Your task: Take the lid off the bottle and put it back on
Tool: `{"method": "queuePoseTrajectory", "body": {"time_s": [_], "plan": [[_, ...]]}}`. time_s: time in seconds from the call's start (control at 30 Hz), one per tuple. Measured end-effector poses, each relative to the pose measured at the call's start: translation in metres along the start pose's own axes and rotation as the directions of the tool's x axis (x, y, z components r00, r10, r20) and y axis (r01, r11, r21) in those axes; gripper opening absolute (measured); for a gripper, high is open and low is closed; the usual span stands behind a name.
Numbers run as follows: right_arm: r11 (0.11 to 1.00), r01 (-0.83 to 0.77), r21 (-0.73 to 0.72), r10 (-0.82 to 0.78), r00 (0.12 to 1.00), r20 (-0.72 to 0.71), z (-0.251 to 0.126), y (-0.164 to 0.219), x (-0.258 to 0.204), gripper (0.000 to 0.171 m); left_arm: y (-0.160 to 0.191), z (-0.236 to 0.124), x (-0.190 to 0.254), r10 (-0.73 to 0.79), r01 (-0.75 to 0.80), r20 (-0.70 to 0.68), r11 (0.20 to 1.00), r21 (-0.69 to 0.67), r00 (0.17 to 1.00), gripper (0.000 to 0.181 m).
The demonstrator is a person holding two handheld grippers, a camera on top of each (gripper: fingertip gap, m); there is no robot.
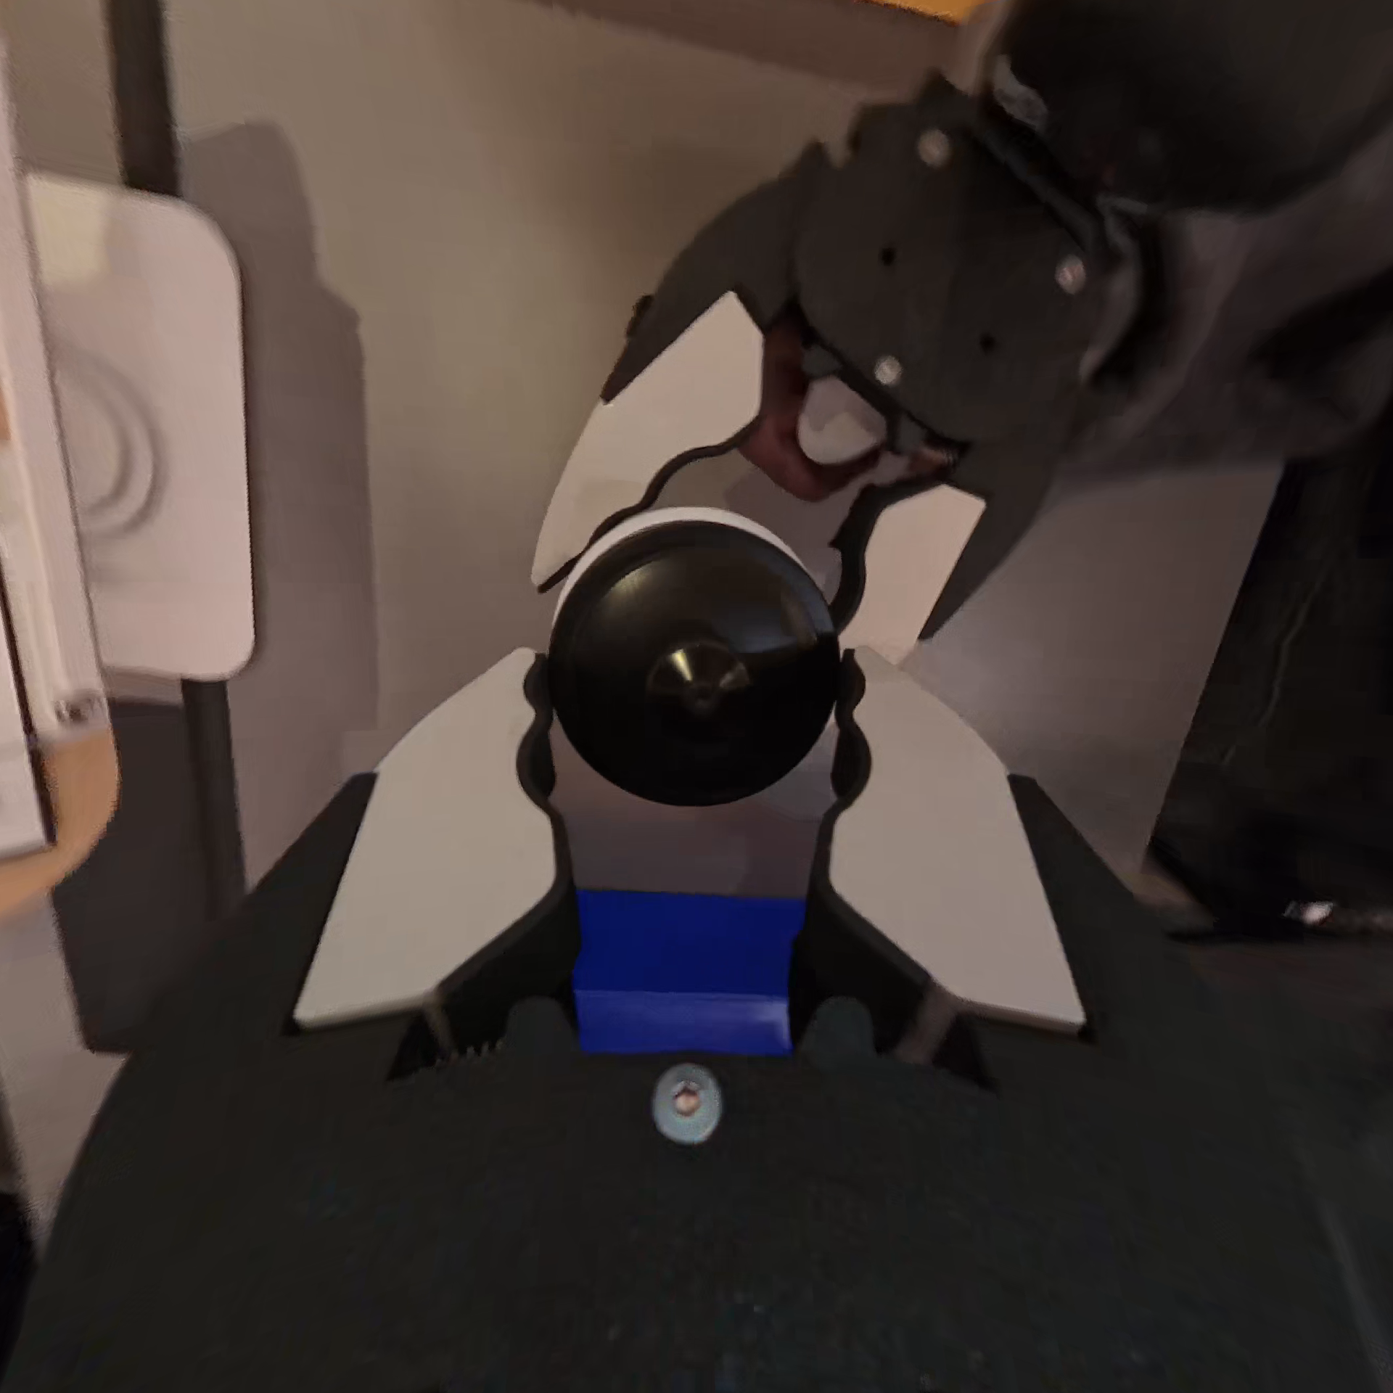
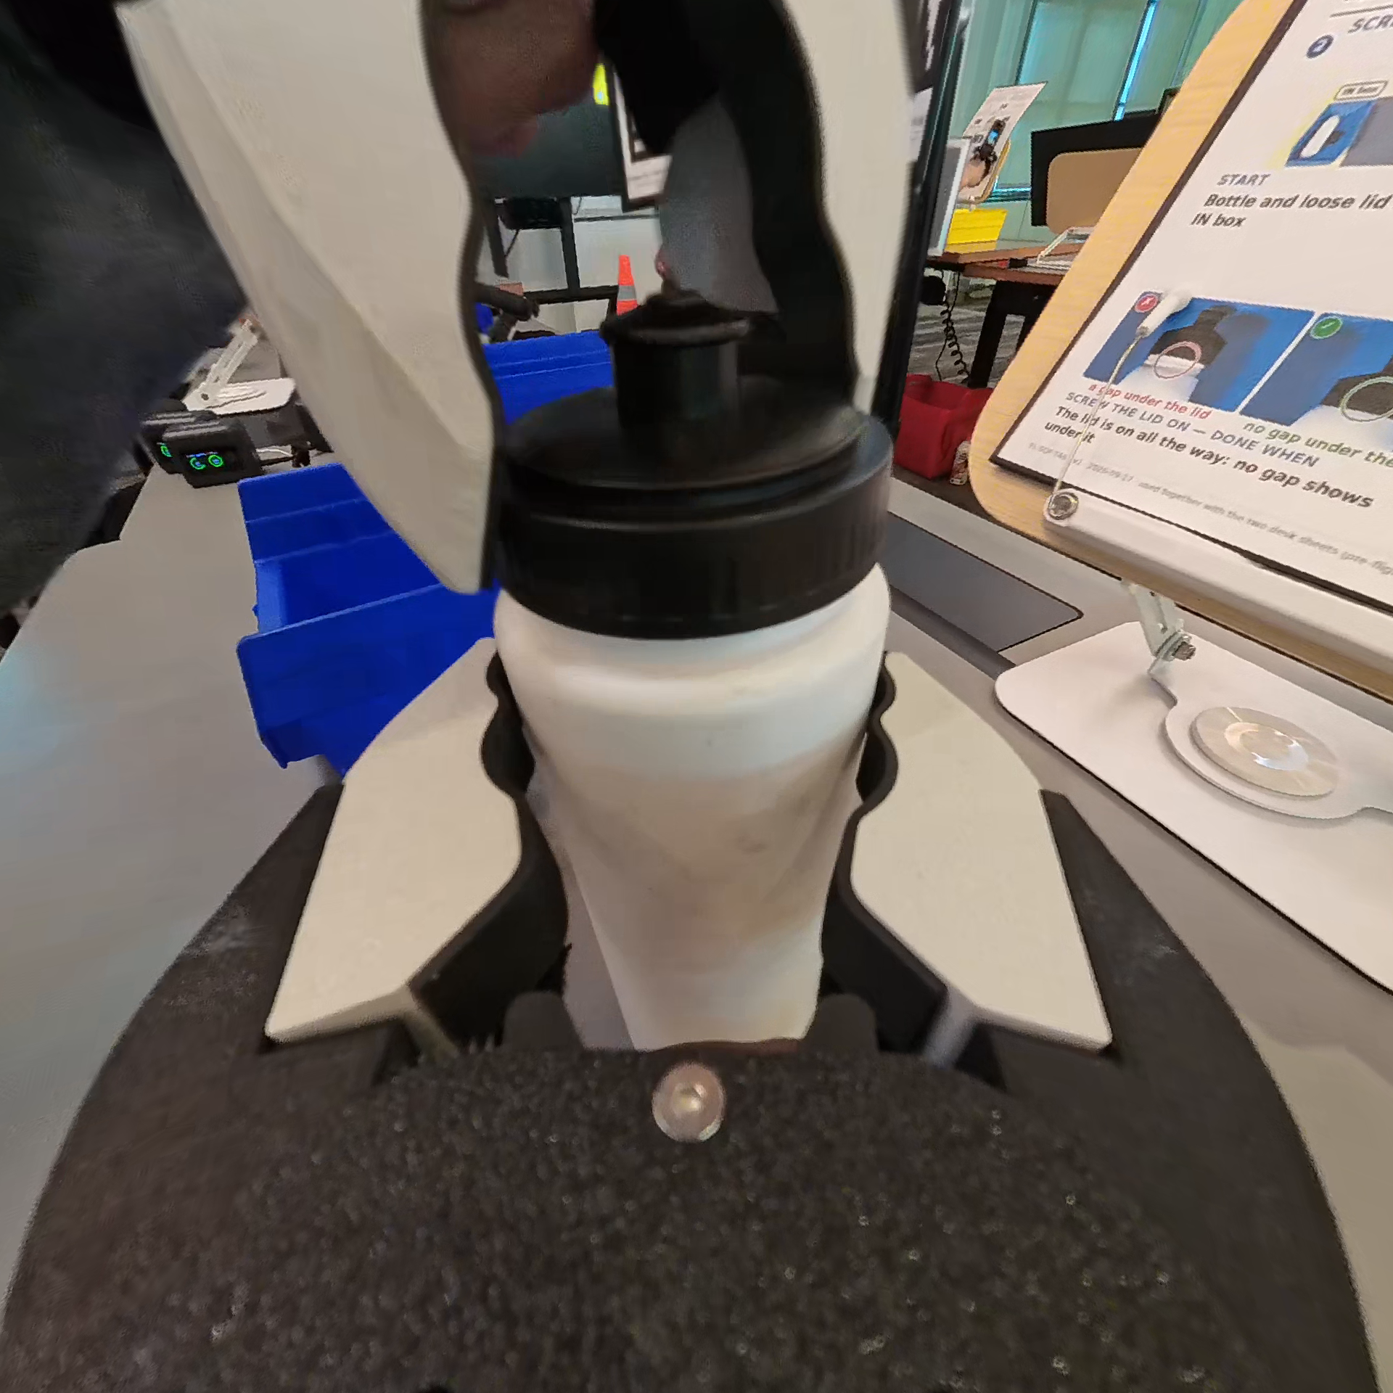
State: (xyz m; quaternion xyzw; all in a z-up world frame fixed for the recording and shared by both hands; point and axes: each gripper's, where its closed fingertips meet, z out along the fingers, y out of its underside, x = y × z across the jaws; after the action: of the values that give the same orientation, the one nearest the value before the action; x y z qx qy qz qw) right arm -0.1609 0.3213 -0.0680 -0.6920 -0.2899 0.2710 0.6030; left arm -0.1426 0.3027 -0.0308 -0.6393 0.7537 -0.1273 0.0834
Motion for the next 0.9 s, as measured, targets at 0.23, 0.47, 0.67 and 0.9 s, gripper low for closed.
{"method": "queuePoseTrajectory", "body": {"time_s": [0.23, 0.47, 0.67, 0.9], "plan": [[0.999, -0.039, 0.004, 0.039, 0.999, 0.018, -0.001, 0.001, 0.003, 0.086, -0.003, 0.002, -0.003, 0.372, -0.384, -0.173, 0.922, -0.040, 0.912, 0.072], [0.999, -0.042, 0.020, 0.042, 0.999, 0.001, 0.000, 0.000, 0.005, 0.087, -0.035, -0.009, -0.001, 0.200, -0.194, -0.015, 0.964, 0.184, 0.980, 0.096], [0.999, -0.042, 0.013, 0.042, 0.999, -0.017, 0.002, 0.000, 0.004, 0.087, -0.035, -0.025, -0.014, -0.432, 0.267, 0.249, 0.823, 0.501, 0.867, 0.108], [0.999, -0.042, 0.009, 0.042, 0.999, -0.026, 0.002, 0.001, 0.004, 0.087, -0.008, -0.009, -0.022, -0.772, 0.405, 0.327, 0.585, 0.703, 0.546, 0.098]]}}
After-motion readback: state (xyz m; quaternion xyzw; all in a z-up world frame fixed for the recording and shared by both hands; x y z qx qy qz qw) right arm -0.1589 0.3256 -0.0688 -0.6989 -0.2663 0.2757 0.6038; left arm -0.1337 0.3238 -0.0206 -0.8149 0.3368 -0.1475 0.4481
